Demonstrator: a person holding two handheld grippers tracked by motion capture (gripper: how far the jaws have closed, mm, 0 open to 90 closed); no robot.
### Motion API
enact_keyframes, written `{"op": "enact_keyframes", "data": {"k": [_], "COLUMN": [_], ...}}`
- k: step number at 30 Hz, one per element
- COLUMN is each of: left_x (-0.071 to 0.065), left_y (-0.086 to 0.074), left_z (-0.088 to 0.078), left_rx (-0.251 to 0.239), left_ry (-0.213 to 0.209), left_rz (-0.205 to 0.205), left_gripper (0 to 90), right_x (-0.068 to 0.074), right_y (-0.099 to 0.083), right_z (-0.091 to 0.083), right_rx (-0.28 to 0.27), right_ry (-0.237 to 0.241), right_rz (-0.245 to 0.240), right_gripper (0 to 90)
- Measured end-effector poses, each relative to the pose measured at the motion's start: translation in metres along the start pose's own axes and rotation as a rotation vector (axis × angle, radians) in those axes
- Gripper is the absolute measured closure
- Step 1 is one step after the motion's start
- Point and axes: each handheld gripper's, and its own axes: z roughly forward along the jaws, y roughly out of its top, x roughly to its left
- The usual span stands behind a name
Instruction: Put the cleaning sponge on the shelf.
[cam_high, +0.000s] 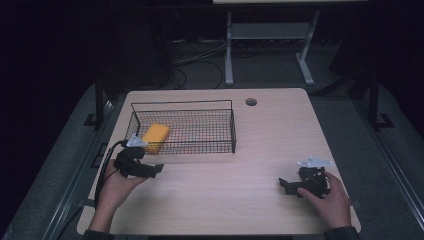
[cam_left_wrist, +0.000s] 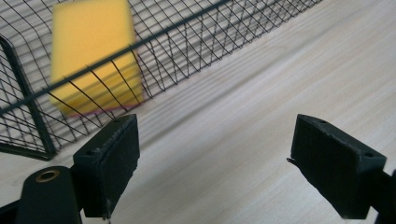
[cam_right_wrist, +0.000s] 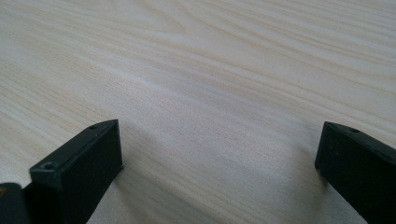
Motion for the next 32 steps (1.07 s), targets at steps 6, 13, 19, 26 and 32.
{"op": "enact_keyframes", "data": {"k": [6,13,19,26,32], "left_x": [-0.006,-0.011,-0.014,-0.016,-0.015], "left_y": [-0.017,-0.035,-0.051,-0.06,-0.064], "left_z": [0.007,0.016,0.024,0.029,0.032], "left_rx": [0.006,0.001,0.008,0.024,0.025], "left_ry": [0.004,0.007,0.017,0.025,0.035], "left_rz": [0.013,0.008,-0.005,-0.003,0.004], "left_gripper": [14.8,14.8,14.8,14.8,14.7], "right_x": [0.0,0.0,0.0,0.0,0.0], "right_y": [0.0,0.0,0.0,0.0,0.0], "right_z": [0.0,0.0,0.0,0.0,0.0], "right_rx": [0.0,0.0,0.0,0.0,0.001], "right_ry": [-0.001,0.0,0.0,0.0,0.0], "right_rz": [0.001,0.001,0.001,-0.001,0.002], "right_gripper": [0.0,0.0,0.0,0.0,0.0]}}
